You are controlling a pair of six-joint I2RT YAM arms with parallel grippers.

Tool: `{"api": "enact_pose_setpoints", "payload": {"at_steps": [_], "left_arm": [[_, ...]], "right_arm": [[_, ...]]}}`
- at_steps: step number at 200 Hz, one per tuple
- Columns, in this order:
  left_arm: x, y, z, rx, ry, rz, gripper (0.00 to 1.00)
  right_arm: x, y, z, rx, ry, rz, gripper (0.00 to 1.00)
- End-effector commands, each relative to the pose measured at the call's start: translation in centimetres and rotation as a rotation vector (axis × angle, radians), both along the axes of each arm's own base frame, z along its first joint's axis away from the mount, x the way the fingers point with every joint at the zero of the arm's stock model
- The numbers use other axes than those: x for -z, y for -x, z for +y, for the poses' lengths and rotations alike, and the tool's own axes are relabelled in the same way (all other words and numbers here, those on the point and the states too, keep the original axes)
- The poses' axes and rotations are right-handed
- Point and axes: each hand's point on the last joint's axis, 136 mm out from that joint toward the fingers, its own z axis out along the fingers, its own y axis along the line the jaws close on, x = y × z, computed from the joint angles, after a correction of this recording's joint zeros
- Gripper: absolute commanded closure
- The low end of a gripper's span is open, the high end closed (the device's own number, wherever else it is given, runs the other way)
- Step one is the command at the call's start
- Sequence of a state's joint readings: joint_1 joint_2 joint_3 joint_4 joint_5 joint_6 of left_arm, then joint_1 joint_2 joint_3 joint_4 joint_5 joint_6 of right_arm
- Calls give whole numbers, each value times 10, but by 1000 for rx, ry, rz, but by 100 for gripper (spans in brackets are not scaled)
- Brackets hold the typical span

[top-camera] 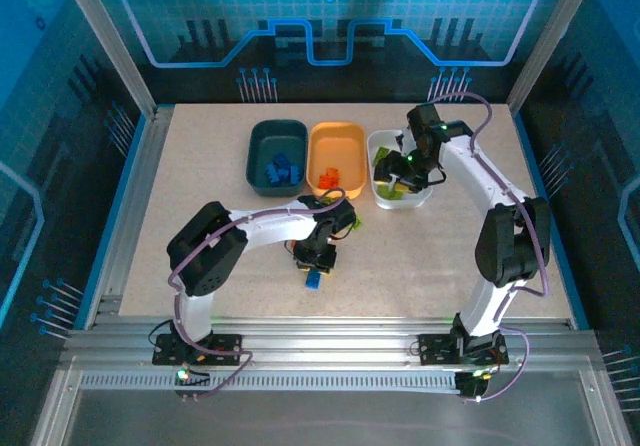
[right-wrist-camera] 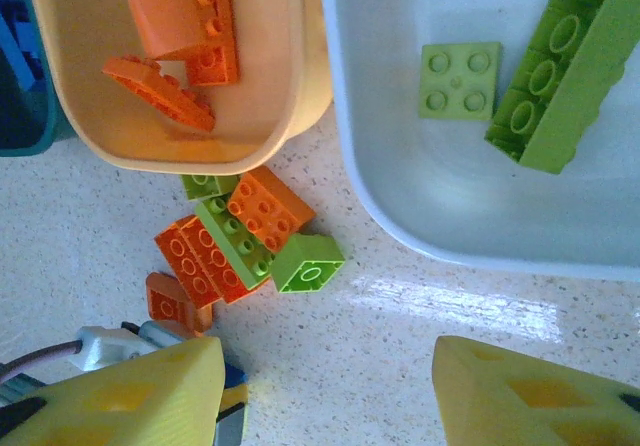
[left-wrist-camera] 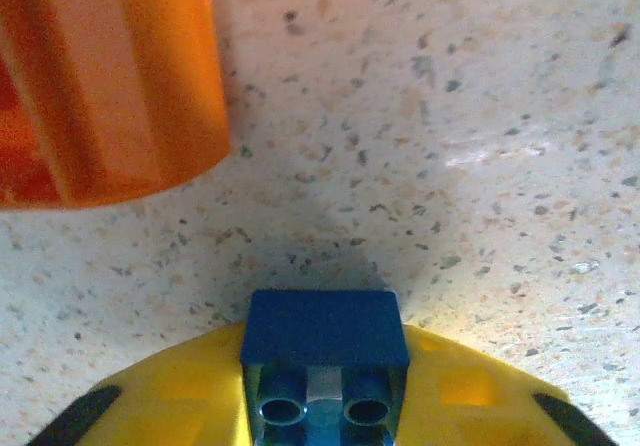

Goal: Sort the legos into containers by color

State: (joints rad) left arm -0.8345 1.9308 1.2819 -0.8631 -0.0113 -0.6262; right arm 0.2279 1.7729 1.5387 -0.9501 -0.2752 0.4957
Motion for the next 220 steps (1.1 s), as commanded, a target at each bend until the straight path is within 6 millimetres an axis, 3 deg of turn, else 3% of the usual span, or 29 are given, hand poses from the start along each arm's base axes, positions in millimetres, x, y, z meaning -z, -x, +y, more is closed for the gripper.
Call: {"api": "enact_pose_setpoints", "payload": {"at_steps": [1, 39, 61, 98, 132, 157, 173, 220], "left_arm": [[-7, 3, 8, -9, -32, -8, 74], [-47, -7, 16, -57, 14, -75, 74], [-85, -28, 34, -127, 60, -138, 74], [-154, -98, 81, -249, 131, -299, 71], [-185, -171, 110, -297, 128, -401, 70], [-186, -215, 118, -275, 85, -425, 70], [-172, -237, 124, -273, 50, -406, 70], [-130, -272, 139, -313, 32, -353, 70]], "right_arm": [[-18, 0, 2, -9, -48, -57, 41], [-12, 1, 5, -13, -66, -39, 41], [-9, 2, 9, -16, -88, -26, 41], [-3, 7, 22, -49, -101, -8, 41], [0, 20, 44, -101, -101, 6, 41], [2, 34, 57, -141, -87, 18, 41], [3, 44, 61, -165, -61, 23, 41], [9, 79, 67, -224, 19, 42, 41]]}}
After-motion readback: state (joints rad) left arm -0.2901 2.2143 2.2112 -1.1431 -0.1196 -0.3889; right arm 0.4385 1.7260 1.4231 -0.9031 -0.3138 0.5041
